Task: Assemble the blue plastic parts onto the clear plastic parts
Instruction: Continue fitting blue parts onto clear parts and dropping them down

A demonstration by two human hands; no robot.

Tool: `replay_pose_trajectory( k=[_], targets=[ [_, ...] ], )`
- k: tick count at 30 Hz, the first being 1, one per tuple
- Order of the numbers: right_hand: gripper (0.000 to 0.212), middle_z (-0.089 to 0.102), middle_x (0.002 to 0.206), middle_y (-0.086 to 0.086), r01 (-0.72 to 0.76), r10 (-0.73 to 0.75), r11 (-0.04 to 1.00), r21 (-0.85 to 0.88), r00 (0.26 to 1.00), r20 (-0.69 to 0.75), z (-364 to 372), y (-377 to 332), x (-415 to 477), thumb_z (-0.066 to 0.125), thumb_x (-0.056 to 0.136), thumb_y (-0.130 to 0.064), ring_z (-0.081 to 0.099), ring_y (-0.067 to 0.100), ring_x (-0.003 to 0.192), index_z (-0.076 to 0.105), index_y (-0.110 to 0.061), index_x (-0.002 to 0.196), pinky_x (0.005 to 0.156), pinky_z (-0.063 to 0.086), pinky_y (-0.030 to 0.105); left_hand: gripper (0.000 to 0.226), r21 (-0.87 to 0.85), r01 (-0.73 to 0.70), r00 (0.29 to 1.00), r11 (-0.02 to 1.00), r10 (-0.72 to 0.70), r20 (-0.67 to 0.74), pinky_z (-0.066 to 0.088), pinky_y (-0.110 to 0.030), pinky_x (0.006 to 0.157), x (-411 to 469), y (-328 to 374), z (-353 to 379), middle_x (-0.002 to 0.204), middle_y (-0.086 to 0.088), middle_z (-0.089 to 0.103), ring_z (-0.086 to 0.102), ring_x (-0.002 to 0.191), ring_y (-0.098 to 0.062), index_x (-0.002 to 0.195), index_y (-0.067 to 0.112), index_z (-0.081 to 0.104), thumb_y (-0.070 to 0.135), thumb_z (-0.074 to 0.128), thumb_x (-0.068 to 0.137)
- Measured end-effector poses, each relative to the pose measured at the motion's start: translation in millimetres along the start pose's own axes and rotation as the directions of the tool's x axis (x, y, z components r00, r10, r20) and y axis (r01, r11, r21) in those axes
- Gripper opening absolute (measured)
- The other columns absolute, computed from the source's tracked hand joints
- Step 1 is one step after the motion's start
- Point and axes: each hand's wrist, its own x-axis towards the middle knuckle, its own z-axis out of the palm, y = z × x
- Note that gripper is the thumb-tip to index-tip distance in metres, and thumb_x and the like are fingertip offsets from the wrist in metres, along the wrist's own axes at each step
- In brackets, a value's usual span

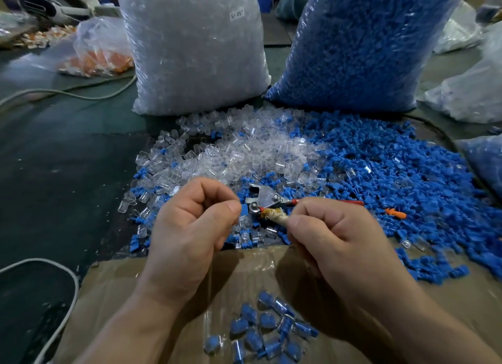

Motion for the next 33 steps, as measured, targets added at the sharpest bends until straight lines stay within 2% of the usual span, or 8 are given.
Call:
replay_pose_trajectory(
  k=[7, 10, 13, 16, 19, 24, 29, 33],
  targets=[
    [0.023, 0.052, 0.053, -0.014, 0.088, -0.092, 0.98, -0.181, 0.996, -0.015, 1.5, 3.7, 1.2, 0.055, 0.086, -0.03, 0.049, 0.007, 0.05, 0.054, -0.025, 0.063, 0.046, 0.034, 0.014, 0.007, -0.01, -0.005, 1.0, 1.0, 0.005, 0.016, 0.04, -0.017, 0.044, 2.1, 3.3, -2.4, 0.061, 0.002, 0.058, 0.046, 0.048, -0.008, 0.077, 0.022, 0.067, 0.029, 0.065, 0.079],
    [0.026, 0.054, 0.058, -0.011, 0.135, -0.139, 0.954, -0.267, 0.99, 0.003, 2.4, 6.3, 0.2, 0.051, 0.086, -0.037, 0.051, 0.011, 0.053, 0.053, -0.022, 0.064, 0.045, 0.034, 0.016, 0.014, 0.01, -0.004, 0.999, 1.0, 0.004, 0.044, 0.039, -0.016, 0.044, 1.0, 0.8, -3.0, 0.062, 0.001, 0.059, 0.046, 0.048, -0.008, 0.08, 0.019, 0.066, 0.033, 0.062, 0.079],
    [0.028, 0.051, 0.057, -0.01, 0.172, -0.182, 0.943, -0.284, 0.983, -0.011, 0.8, 4.3, -1.6, 0.051, 0.086, -0.032, 0.05, 0.011, 0.052, 0.051, -0.022, 0.06, 0.045, 0.031, 0.016, 0.017, 0.021, -0.006, 0.998, 1.0, 0.005, 0.055, 0.04, -0.016, 0.043, -0.4, 2.0, 0.5, 0.061, 0.002, 0.058, 0.046, 0.047, -0.008, 0.08, 0.018, 0.066, 0.035, 0.063, 0.078],
    [0.03, 0.05, 0.055, -0.011, 0.156, -0.171, 0.952, -0.262, 0.984, -0.038, -1.7, 6.6, -1.4, 0.056, 0.087, -0.024, 0.047, 0.01, 0.049, 0.049, -0.022, 0.058, 0.045, 0.03, 0.015, 0.008, 0.014, -0.002, 0.999, 1.0, 0.002, 0.05, 0.039, -0.016, 0.042, 0.4, 1.6, 0.1, 0.06, 0.001, 0.056, 0.045, 0.047, -0.01, 0.079, 0.016, 0.065, 0.024, 0.064, 0.082],
    [0.029, 0.052, 0.058, -0.011, 0.154, -0.169, 0.949, -0.275, 0.985, -0.031, -1.7, 4.7, -1.6, 0.056, 0.087, -0.025, 0.048, 0.01, 0.05, 0.049, -0.024, 0.058, 0.045, 0.031, 0.016, 0.009, 0.002, 0.001, 1.0, 1.0, -0.001, 0.03, 0.038, -0.015, 0.042, 1.3, 3.1, 0.5, 0.058, 0.002, 0.056, 0.044, 0.046, -0.009, 0.078, 0.015, 0.065, 0.016, 0.058, 0.084],
    [0.029, 0.053, 0.058, -0.008, 0.172, -0.194, 0.934, -0.312, 0.98, -0.043, -3.2, 6.1, -0.3, 0.05, 0.086, -0.032, 0.049, 0.012, 0.05, 0.05, -0.022, 0.059, 0.043, 0.032, 0.02, 0.008, 0.027, -0.004, 0.999, 1.0, 0.002, 0.055, 0.038, -0.016, 0.042, 1.3, 0.1, 1.2, 0.06, 0.002, 0.057, 0.045, 0.046, -0.009, 0.079, 0.019, 0.066, 0.025, 0.064, 0.083],
    [0.031, 0.056, 0.062, -0.007, 0.131, -0.149, 0.942, -0.309, 0.988, -0.037, -4.4, 3.8, 0.5, 0.046, 0.085, -0.038, 0.05, 0.013, 0.052, 0.052, -0.021, 0.059, 0.044, 0.035, 0.024, 0.013, 0.026, 0.002, 0.999, 1.0, -0.002, 0.034, 0.039, -0.016, 0.041, 1.2, 5.5, 3.6, 0.058, 0.002, 0.056, 0.045, 0.045, -0.009, 0.077, 0.022, 0.066, 0.017, 0.058, 0.085],
    [0.03, 0.052, 0.058, -0.007, 0.186, -0.21, 0.927, -0.324, 0.977, -0.04, -4.2, 7.1, 0.3, 0.05, 0.087, -0.031, 0.048, 0.012, 0.05, 0.049, -0.022, 0.059, 0.043, 0.032, 0.021, 0.012, 0.042, -0.002, 0.999, 0.999, 0.0, 0.046, 0.039, -0.017, 0.042, 1.1, 1.7, 3.3, 0.06, 0.002, 0.057, 0.045, 0.047, -0.009, 0.079, 0.022, 0.067, 0.017, 0.058, 0.086]
  ],
)
